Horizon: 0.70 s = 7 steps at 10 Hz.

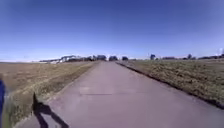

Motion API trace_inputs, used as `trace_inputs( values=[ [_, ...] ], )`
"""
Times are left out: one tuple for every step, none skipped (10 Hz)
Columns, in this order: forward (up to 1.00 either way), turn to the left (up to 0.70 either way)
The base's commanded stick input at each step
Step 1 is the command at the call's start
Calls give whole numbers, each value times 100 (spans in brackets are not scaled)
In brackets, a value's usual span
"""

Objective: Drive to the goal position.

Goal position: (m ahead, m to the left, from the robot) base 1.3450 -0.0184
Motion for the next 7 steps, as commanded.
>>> trace_inputs(
  values=[
    [70, 0],
    [70, 0],
    [70, 0],
    [70, 0],
    [70, 0],
    [70, 0],
    [70, 0]
  ],
)
